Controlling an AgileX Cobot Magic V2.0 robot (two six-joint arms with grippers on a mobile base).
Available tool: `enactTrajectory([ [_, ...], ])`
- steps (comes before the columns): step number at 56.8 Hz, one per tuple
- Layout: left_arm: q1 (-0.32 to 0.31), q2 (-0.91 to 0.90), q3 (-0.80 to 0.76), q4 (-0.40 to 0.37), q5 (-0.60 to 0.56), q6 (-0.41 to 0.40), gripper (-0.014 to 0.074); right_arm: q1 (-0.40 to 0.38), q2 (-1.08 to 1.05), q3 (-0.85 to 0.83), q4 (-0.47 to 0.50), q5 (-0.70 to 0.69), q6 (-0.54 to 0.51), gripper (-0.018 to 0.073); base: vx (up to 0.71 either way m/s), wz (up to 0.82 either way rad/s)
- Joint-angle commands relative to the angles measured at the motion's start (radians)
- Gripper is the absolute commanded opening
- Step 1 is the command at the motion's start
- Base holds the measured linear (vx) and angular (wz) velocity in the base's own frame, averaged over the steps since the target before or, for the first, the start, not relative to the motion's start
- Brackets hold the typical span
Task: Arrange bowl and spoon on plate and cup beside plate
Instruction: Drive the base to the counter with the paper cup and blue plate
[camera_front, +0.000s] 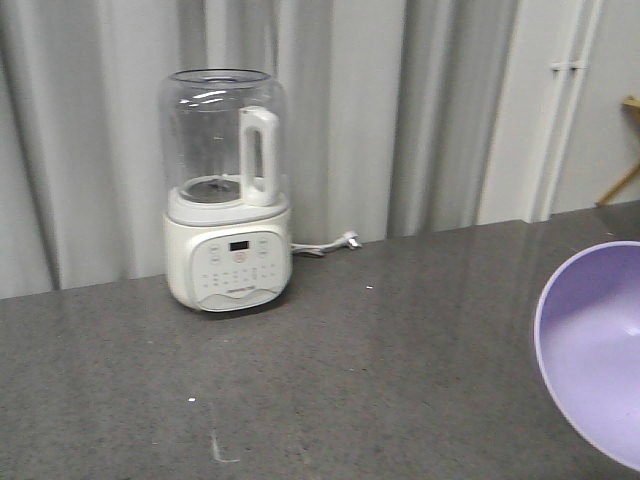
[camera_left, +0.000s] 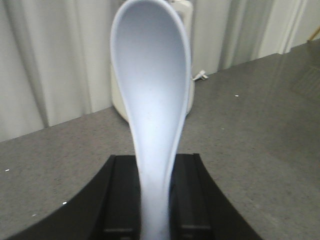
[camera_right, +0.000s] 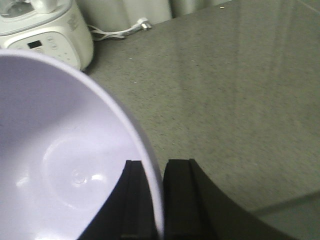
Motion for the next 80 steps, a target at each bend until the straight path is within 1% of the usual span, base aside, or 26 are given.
enactTrajectory([
  [1,-0.006,-0.001,-0.024,-0.009,-0.077,-0.007,-0.0003,-0.005,-0.001,-0.028,0.033,-0.071,-0.010,-0.0009,-0.17,-0.66],
  [51,-0.006,-0.001,-0.024,-0.009,-0.077,-0.007,-0.0003,-0.005,-0.001,-0.028,0.033,-0.069,-0.010,-0.0009,-0.15,-0.65],
  [80,-0.006,-0.001,-0.024,-0.009,-0.077,-0.007,-0.0003,-0.005,-0.001,-0.028,0.033,-0.067,-0.010,-0.0009,0.02,-0.43],
])
